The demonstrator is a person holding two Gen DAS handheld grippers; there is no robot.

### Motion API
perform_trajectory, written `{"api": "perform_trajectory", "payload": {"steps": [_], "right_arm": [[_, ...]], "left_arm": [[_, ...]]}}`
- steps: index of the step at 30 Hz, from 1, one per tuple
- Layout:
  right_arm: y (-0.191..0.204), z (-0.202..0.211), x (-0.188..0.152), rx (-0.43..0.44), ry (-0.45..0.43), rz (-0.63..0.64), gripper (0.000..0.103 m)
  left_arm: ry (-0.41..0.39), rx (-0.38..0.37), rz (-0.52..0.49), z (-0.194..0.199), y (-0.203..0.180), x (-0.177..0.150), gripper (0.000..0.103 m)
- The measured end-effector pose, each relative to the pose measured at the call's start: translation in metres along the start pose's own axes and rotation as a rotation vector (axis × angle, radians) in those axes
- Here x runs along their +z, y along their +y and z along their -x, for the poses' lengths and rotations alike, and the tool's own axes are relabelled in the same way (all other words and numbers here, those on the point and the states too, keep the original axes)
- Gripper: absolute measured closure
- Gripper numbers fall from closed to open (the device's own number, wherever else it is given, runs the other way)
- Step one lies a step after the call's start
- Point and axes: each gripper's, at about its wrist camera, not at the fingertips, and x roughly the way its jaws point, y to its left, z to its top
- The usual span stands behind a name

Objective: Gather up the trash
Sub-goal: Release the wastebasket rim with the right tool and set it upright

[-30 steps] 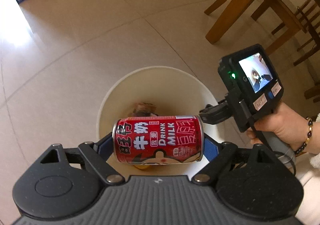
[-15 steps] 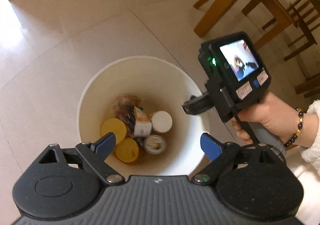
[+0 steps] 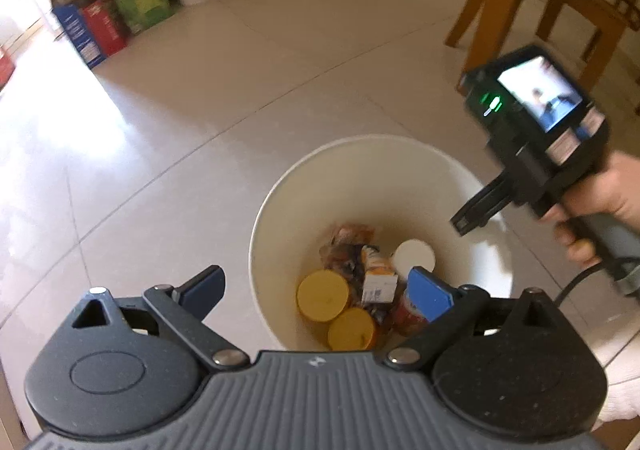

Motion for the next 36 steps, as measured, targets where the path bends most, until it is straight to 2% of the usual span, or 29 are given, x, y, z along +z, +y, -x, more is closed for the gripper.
{"api": "perform_trajectory", "payload": {"steps": [3, 5, 6, 7, 12, 14, 17, 19, 23, 26, 31, 36], "right_arm": [[0.002, 0.007, -0.003, 0.002, -0.015, 0.009, 0.074], [0.004, 0.013, -0.007, 0.001, -0.025, 0.013, 0.059], [0.005, 0.017, -0.01, 0.004, -0.03, 0.013, 0.044], [0.007, 0.019, -0.012, 0.009, -0.034, 0.013, 0.035], [0.02, 0.039, -0.028, 0.001, -0.087, 0.06, 0.015], [0.026, 0.049, -0.038, -0.01, -0.106, 0.089, 0.015], [0.034, 0.062, -0.051, -0.009, -0.104, 0.102, 0.011], [0.037, 0.071, -0.061, 0.02, -0.098, 0.086, 0.005], [0.034, 0.085, -0.08, 0.092, -0.08, -0.001, 0.001], [0.029, 0.092, -0.091, 0.128, -0.079, -0.056, 0.0], [0.023, 0.1, -0.103, 0.092, -0.092, -0.098, 0.0], [0.025, 0.114, -0.107, 0.048, -0.134, -0.059, 0.0]], "left_arm": [[0.01, 0.013, 0.048, -0.003, 0.002, -0.012, 0.005], [0.012, 0.008, 0.085, -0.002, 0.006, -0.019, 0.005], [0.015, 0.007, 0.102, -0.001, 0.008, -0.022, 0.005], [0.014, 0.01, 0.121, 0.001, 0.011, -0.024, 0.005], [0.013, 0.064, 0.198, 0.009, 0.024, -0.032, 0.005], [0.014, 0.102, 0.236, 0.012, 0.03, -0.035, 0.005], [0.04, 0.117, 0.289, 0.015, 0.037, -0.04, 0.004], [0.072, 0.129, 0.322, 0.016, 0.04, -0.043, 0.004], [0.108, 0.109, 0.373, 0.019, 0.041, -0.05, 0.005], [0.129, 0.131, 0.373, 0.02, 0.036, -0.053, 0.004], [0.18, 0.162, 0.327, 0.019, 0.021, -0.053, 0.004], [0.194, 0.165, 0.328, 0.025, 0.013, -0.045, 0.004]]}}
